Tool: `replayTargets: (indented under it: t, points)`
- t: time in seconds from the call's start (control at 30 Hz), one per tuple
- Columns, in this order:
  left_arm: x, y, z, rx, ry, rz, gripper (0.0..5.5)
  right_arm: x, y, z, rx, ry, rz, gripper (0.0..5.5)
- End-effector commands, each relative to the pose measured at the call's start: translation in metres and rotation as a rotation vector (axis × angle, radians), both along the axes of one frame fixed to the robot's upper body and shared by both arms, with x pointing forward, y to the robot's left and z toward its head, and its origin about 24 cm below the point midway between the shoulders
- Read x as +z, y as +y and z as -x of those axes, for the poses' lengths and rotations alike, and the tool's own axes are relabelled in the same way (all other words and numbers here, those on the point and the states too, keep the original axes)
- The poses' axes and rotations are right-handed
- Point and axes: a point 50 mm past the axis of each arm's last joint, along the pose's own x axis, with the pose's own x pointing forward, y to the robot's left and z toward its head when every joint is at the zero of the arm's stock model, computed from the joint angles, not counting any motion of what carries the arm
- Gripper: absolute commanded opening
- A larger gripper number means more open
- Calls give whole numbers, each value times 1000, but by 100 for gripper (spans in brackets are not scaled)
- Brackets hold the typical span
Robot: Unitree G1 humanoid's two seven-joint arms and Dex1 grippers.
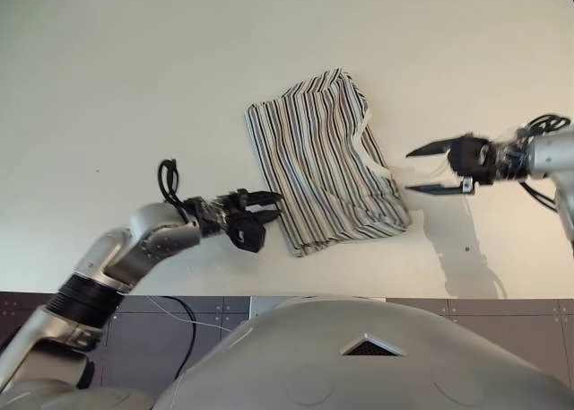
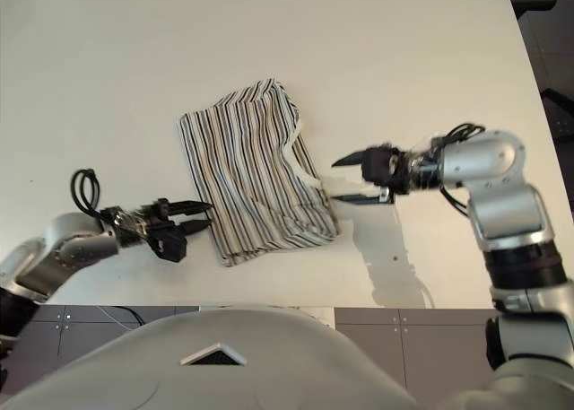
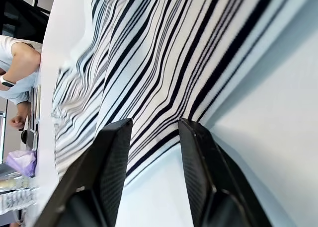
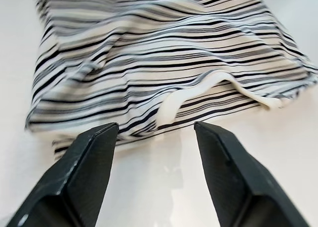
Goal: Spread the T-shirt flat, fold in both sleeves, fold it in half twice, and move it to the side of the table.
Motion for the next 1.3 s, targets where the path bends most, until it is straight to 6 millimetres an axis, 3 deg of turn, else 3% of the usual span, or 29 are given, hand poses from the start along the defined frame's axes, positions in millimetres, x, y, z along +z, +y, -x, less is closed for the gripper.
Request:
replayTargets:
  t: [0.03, 0.23, 0.37, 0.47, 0.6, 0.73, 1.03, 1.2, 1.3]
  points:
    - [-9, 43, -13, -28, 7, -245, 172, 5, 6, 15, 78, -106, 3, 282]
    - [21, 31, -9, -69, 7, 17, 172, -1, 11, 31, 86, -250, -43, 282]
    - [34, 43, -14, -34, -42, 11, 172, -8, 17, 47, 102, -281, -68, 282]
    - [43, 57, -4, -35, -48, -8, 172, -15, 16, 55, 98, -292, -60, 282]
    - [25, 68, 29, -49, 77, -19, 217, -24, 21, 66, 86, -287, -67, 285]
    - [2, 70, 50, -66, 148, -50, 250, -26, 19, 61, 77, -316, -55, 285]
    - [-18, 35, 52, -164, 112, 16, 250, -26, 23, 52, 92, -353, -65, 285]
    - [-16, 31, 51, -166, 125, 42, 250, -29, 29, 52, 100, -370, -76, 285]
    - [-16, 38, 49, -140, 150, 36, 201, -31, 34, 57, 121, -388, -93, 285]
